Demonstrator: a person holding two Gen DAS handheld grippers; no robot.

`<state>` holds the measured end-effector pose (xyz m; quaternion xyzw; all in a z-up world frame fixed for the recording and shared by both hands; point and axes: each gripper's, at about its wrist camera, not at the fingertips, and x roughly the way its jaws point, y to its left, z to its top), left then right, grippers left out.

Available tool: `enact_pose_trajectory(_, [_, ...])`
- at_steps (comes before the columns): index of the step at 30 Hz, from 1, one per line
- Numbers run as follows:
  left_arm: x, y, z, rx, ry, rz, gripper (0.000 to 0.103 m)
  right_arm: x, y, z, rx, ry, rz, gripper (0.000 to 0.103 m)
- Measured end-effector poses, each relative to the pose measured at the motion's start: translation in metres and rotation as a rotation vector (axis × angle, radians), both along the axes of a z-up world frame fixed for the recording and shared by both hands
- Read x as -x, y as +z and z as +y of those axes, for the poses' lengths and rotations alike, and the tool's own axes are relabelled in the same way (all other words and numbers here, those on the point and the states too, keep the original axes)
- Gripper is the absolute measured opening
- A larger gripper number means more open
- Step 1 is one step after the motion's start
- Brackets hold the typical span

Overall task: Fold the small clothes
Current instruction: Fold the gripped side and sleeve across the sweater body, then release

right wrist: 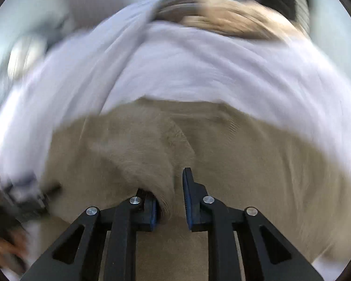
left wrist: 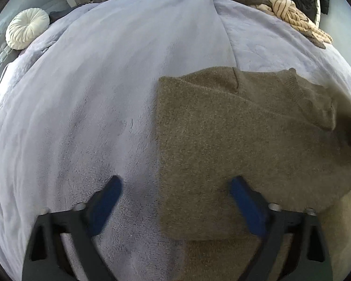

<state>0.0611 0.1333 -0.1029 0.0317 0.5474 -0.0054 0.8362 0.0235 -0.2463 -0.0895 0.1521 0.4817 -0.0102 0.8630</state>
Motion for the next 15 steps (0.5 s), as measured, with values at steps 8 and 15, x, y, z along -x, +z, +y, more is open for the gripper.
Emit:
enact_pose_trajectory(8, [-0.042, 0.019, 0.011, 0.077, 0.022, -0.022, 0.102, 0.046, -0.031, -0.091, -0.478, -0.329, 0.031, 0.073])
enact_pose_trajectory(15, [-0.089, -0.013, 0.001, 0.179, -0.001, 0.141, 0.07, 0.022, -0.036, -0.085, -0.47, -0.355, 0.082, 0.022])
